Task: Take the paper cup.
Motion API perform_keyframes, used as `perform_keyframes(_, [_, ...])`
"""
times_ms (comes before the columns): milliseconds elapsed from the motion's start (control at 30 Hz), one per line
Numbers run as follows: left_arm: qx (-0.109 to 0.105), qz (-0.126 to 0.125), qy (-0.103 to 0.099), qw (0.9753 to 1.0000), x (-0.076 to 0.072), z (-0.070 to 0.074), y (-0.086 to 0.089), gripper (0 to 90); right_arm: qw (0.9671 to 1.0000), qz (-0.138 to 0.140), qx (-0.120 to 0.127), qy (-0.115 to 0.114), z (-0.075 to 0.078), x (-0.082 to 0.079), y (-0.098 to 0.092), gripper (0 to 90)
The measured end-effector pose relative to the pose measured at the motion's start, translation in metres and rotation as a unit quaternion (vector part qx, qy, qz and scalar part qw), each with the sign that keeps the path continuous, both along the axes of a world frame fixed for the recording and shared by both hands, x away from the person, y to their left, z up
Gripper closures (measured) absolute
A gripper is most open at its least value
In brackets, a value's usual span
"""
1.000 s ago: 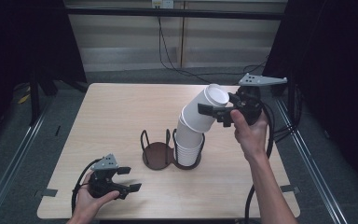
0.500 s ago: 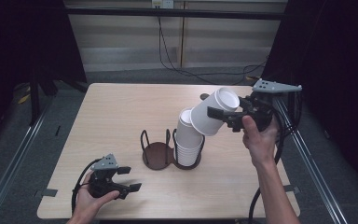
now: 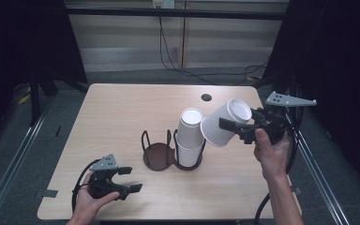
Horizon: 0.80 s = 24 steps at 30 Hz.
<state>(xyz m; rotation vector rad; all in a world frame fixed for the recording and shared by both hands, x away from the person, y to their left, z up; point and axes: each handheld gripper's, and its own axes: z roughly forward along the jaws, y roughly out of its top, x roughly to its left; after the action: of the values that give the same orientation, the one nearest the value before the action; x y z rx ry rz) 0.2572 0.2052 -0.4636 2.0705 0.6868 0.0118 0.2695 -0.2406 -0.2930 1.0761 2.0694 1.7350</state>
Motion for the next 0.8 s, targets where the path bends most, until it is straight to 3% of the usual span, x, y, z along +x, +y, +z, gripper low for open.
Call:
perform_keyframes(233, [-0.005,-0.01,-0.008,0.9999,-0.002,0.002,0.001,17.6,0.9999,-0.002,-0.003,0.011,-0.012,-0.005,-0.003,22.1])
perform_keyframes(300, [-0.02,-0.021,-0.004,0.9996,-0.003,0.003,0.0,15.7,0.9998,-0.002,-0.009,0.016,-0.015,-0.008,-0.003,22.1])
perform_keyframes(333, [-0.023,-0.029,-0.012,0.9992,-0.004,0.005,-0.002,15.9,0.9996,-0.002,-0.017,0.021,-0.018,-0.011,-0.002,22.1])
perform_keyframes(500, [-0.03,-0.034,-0.014,0.9989,-0.004,0.008,-0.006,15.9,0.9996,0.004,-0.012,0.026,-0.026,-0.016,-0.001,22.2])
perform_keyframes(633, [-0.022,-0.018,-0.037,0.9989,-0.002,0.015,-0.009,16.2,0.9989,0.012,-0.015,0.042,-0.042,-0.017,0.005,22.2])
perform_keyframes(767, [-0.03,-0.012,-0.045,0.9984,0.004,0.021,-0.014,18.1,0.9985,0.019,-0.018,0.049,-0.049,-0.016,0.01,22.2])
perform_keyframes(800, [-0.025,-0.014,-0.058,0.9979,0.006,0.024,-0.017,18.1,0.9983,0.023,-0.017,0.051,-0.052,-0.017,0.013,22.2])
